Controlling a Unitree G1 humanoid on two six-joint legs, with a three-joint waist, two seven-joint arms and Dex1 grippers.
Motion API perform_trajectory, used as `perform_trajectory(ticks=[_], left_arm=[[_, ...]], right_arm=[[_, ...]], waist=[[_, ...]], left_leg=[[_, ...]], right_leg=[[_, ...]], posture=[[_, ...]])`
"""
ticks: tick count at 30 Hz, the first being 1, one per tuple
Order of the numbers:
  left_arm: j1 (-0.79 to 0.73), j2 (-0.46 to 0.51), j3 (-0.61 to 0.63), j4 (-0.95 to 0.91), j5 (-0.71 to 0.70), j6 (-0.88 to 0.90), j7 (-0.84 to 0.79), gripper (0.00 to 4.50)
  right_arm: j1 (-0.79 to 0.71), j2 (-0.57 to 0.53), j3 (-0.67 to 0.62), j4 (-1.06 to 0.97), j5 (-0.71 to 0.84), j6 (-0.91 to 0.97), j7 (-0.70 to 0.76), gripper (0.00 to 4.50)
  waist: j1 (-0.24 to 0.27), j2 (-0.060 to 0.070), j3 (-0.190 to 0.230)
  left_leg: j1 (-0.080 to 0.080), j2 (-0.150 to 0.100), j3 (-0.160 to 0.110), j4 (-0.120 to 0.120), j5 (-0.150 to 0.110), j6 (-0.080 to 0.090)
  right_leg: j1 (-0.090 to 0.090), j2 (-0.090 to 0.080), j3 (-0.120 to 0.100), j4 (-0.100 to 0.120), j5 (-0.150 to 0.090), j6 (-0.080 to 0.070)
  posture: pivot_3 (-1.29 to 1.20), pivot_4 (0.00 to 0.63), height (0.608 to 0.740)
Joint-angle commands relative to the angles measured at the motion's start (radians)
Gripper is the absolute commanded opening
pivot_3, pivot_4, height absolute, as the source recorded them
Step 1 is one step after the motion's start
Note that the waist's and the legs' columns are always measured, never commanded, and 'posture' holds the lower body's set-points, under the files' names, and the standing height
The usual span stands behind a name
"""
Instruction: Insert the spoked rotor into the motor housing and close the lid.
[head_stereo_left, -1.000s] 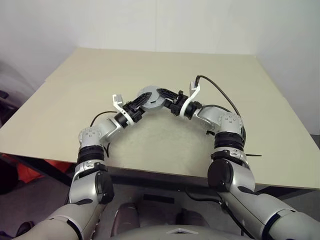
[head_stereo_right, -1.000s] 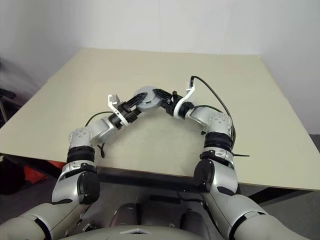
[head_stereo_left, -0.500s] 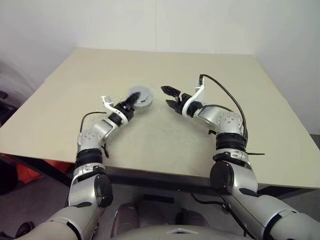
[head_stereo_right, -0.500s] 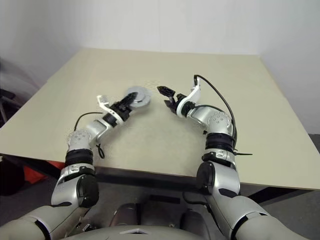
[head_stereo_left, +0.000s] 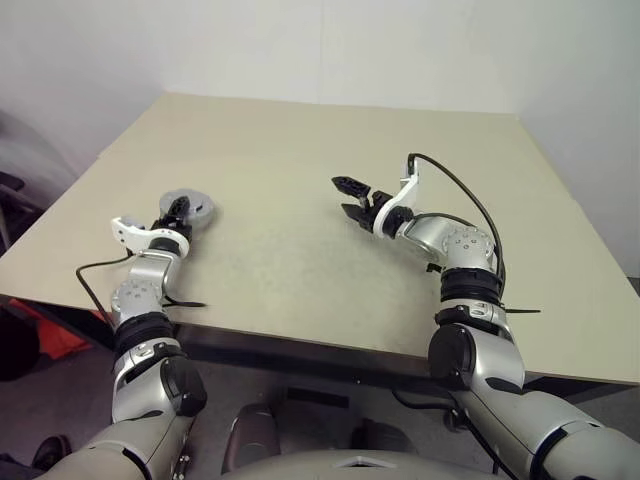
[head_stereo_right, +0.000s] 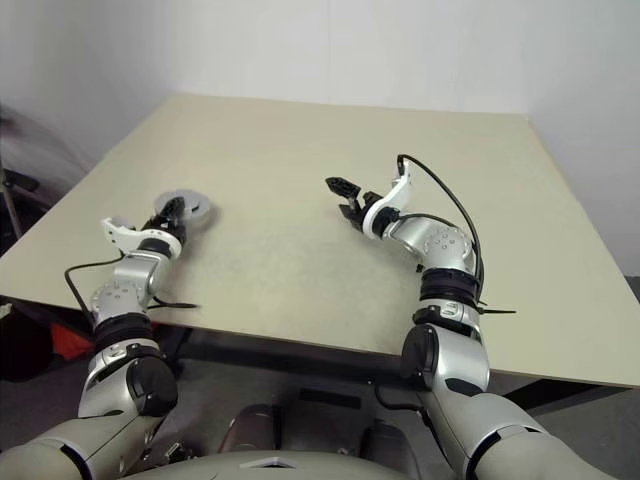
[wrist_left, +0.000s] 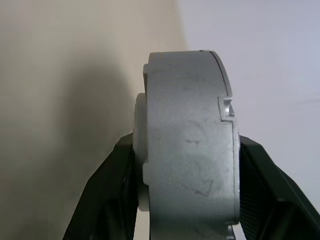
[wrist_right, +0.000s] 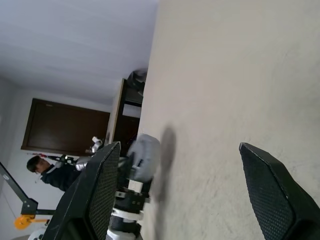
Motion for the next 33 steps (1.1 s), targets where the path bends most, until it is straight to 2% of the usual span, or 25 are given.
perform_trajectory(ticks=[1, 8, 15, 16, 25, 33], left_arm=[[-0.061, 0.016, 0.003, -0.007, -0.015, -0.022, 0.009, 2.12], [-0.065, 0.020, 0.005, 0.023, -0.008, -0.040, 0.048, 2.12], [-0.029, 0.018, 0.035, 0.003, -0.028, -0.045, 0.125, 4.35], [-0.023, 0.017, 0.043, 0.001, -0.034, -0.046, 0.148, 4.48], [0.142, 0.032, 0.094, -0.140, -0.125, 0.060, 0.315, 4.48], [0.314, 0.035, 0.078, -0.276, -0.246, 0.223, 0.431, 4.48]], right_arm=[[-0.008, -0.001, 0.003, -0.024, 0.009, -0.003, 0.005, 4.32], [0.002, -0.002, 0.005, -0.034, 0.006, -0.005, -0.001, 4.32], [0.001, -0.002, 0.012, -0.030, -0.002, -0.009, -0.004, 4.35], [0.002, -0.004, 0.015, -0.029, -0.004, -0.008, -0.003, 4.35], [-0.002, -0.040, 0.042, -0.012, -0.027, 0.018, 0.016, 4.35], [0.005, -0.041, 0.048, -0.018, -0.040, 0.039, 0.019, 4.35]], waist=[[0.000, -0.001, 0.001], [0.001, -0.002, 0.001], [0.000, -0.002, 0.001], [-0.004, -0.002, 0.000], [-0.055, -0.001, -0.001], [-0.078, 0.005, -0.007]], left_leg=[[0.000, 0.000, 0.000, 0.000, 0.000, 0.000], [0.000, 0.000, 0.000, 0.000, 0.000, 0.000], [0.004, 0.000, 0.000, 0.000, 0.000, -0.001], [0.004, 0.000, 0.000, 0.000, 0.000, -0.001], [0.007, 0.000, 0.001, -0.001, 0.001, -0.002], [0.007, 0.000, 0.003, -0.002, -0.001, -0.001]], right_leg=[[0.000, 0.000, 0.000, 0.000, 0.000, 0.000], [0.000, 0.000, 0.000, 0.000, 0.000, 0.000], [0.002, 0.000, 0.000, 0.001, 0.000, 0.000], [0.003, 0.000, 0.000, 0.001, 0.000, 0.000], [0.004, 0.000, 0.002, 0.001, 0.001, -0.001], [0.004, 0.001, 0.004, 0.000, 0.001, -0.002]], posture=[[0.00, 0.000, 0.740], [0.00, 0.000, 0.740], [0.00, 0.000, 0.740], [0.00, 0.000, 0.740], [0.00, 0.000, 0.740], [0.00, 0.000, 0.740]])
